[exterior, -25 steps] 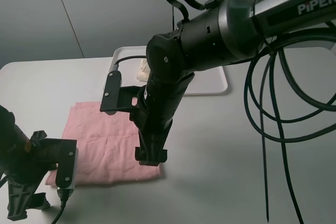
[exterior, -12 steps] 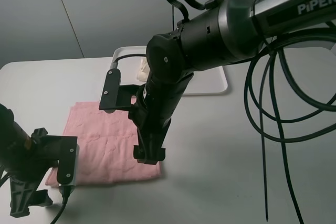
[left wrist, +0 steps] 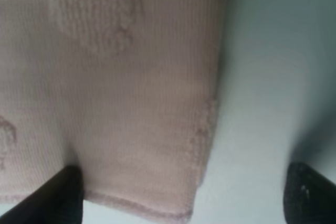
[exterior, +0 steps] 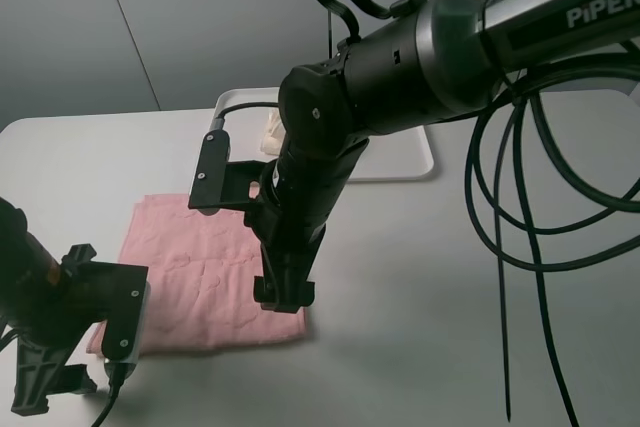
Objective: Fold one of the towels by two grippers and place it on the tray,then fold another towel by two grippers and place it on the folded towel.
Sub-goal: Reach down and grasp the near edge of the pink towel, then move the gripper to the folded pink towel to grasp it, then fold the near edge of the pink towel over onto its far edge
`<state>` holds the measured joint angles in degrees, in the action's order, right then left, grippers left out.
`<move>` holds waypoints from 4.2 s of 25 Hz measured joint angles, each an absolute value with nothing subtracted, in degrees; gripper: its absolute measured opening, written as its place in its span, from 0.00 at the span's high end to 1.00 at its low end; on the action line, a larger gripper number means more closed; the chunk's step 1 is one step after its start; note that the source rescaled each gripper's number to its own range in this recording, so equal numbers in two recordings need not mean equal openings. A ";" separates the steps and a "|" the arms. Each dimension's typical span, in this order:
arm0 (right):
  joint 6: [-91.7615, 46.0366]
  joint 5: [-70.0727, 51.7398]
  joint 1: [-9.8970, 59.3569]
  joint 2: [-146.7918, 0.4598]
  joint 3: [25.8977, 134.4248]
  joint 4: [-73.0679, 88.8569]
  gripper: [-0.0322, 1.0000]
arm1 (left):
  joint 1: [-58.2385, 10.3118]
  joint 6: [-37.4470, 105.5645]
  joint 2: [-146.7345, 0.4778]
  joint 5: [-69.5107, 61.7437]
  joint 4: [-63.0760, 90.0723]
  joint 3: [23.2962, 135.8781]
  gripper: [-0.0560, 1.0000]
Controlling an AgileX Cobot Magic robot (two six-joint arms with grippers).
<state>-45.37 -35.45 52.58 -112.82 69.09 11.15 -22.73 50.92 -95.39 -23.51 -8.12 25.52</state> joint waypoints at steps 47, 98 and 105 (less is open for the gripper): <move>-41.72 -43.84 59.87 -120.60 69.21 2.16 0.00 | -22.77 51.06 -96.00 -23.56 -8.12 25.99 0.02; -35.91 -44.82 59.87 -121.09 69.34 2.44 0.97 | -22.77 51.05 -96.42 -17.17 -8.34 26.01 0.90; -34.91 -45.07 59.87 -121.09 69.34 5.92 0.97 | -22.77 51.05 -95.96 -17.03 -8.34 26.01 0.92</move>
<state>-34.91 -45.07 59.87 -121.09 69.34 5.92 -22.77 51.05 -95.96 -17.03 -8.34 26.01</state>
